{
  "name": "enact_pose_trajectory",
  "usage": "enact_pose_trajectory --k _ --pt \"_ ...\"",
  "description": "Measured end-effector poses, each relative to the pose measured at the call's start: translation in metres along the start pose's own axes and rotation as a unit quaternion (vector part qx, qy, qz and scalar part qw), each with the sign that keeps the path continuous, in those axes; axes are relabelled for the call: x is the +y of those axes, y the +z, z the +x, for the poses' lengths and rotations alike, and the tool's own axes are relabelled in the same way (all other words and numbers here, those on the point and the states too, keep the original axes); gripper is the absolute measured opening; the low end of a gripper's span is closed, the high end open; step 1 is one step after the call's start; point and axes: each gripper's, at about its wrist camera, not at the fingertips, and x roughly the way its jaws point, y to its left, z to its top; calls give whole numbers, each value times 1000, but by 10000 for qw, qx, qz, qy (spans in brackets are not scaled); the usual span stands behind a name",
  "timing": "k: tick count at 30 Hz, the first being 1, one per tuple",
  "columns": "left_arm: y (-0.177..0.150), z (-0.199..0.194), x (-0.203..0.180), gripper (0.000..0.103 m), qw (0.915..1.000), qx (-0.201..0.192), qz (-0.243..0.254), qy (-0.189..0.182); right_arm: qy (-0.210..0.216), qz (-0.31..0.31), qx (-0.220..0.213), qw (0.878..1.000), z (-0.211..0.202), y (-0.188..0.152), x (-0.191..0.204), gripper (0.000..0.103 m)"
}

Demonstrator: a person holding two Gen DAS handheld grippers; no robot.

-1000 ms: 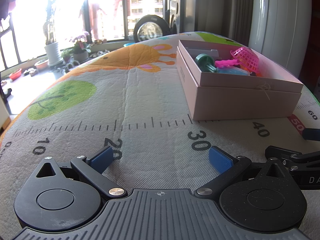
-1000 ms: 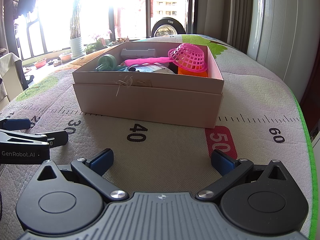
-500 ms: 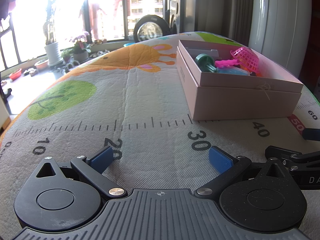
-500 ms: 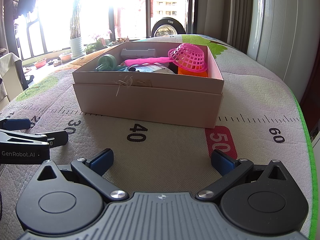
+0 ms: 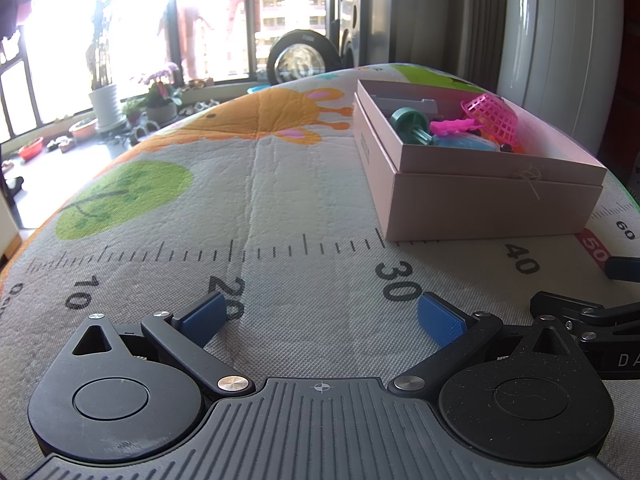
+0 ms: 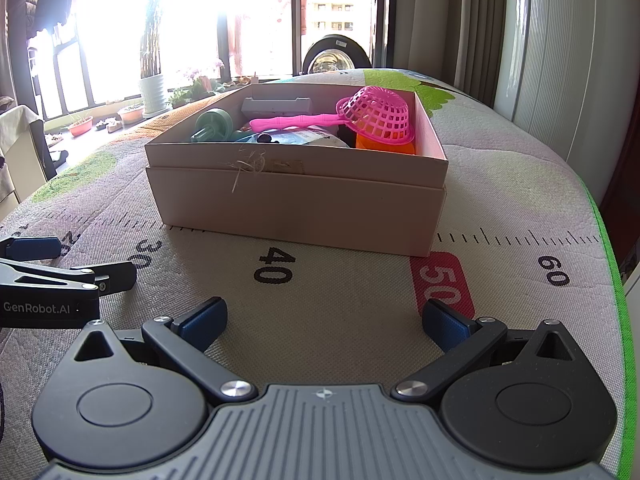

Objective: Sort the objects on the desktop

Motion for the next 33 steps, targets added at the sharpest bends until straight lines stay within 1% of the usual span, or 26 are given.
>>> enact_pose_trajectory --k 33 --pt "0 1 -2 103 10000 1 -5 -1 0 0 0 10000 0 0 0 103"
